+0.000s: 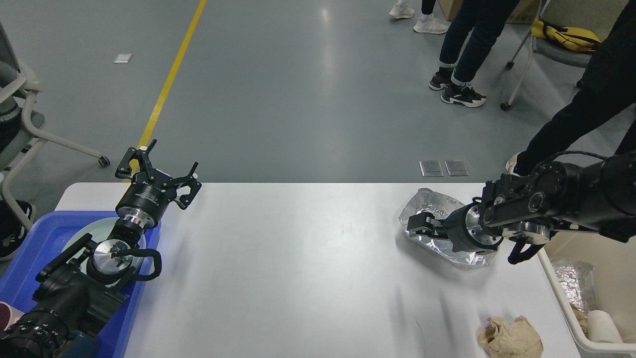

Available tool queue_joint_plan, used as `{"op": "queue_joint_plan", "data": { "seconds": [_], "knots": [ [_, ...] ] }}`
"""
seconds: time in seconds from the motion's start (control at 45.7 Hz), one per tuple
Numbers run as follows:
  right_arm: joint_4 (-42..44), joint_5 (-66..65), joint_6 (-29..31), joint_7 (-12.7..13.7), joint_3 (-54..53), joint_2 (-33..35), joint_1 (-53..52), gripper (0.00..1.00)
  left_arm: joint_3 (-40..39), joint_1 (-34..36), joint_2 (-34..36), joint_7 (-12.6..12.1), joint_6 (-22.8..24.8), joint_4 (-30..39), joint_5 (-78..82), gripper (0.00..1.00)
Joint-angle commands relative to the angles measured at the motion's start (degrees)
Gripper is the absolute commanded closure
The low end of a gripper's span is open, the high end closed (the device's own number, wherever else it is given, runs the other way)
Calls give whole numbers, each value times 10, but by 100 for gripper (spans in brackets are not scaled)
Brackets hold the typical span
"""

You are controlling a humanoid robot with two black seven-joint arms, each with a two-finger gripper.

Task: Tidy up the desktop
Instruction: 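Move the right gripper down onto the crumpled foil sheet, then close the right gripper on the foil sheet edge nearest the robot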

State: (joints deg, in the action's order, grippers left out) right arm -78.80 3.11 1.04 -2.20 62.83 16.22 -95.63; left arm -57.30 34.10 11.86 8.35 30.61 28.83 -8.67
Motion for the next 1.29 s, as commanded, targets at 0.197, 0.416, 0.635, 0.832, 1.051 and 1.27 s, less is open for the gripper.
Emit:
{"op": "queue_joint_plan", "data": {
  "seconds": [0.197,0.416,0.635,0.832,1.051,1.27],
  "knots": [
    [42,-3,-5,-3,21,16,54,0,0,0,0,0,0,0,0,4],
    [125,0,-81,-2,11,0,174,0,0,0,0,0,0,0,0,4],
    [195,8,-82,-2,8,-5,235,0,0,0,0,0,1,0,0,4],
    [236,11,-82,-2,-9,-1,267,0,0,0,0,0,0,0,1,4],
    [286,11,-92,0,-59,-4,323,35,0,0,0,0,0,0,0,4],
    [305,22,-104,16,-63,-5,338,100,0,0,0,0,1,0,1,4]
  ]
}}
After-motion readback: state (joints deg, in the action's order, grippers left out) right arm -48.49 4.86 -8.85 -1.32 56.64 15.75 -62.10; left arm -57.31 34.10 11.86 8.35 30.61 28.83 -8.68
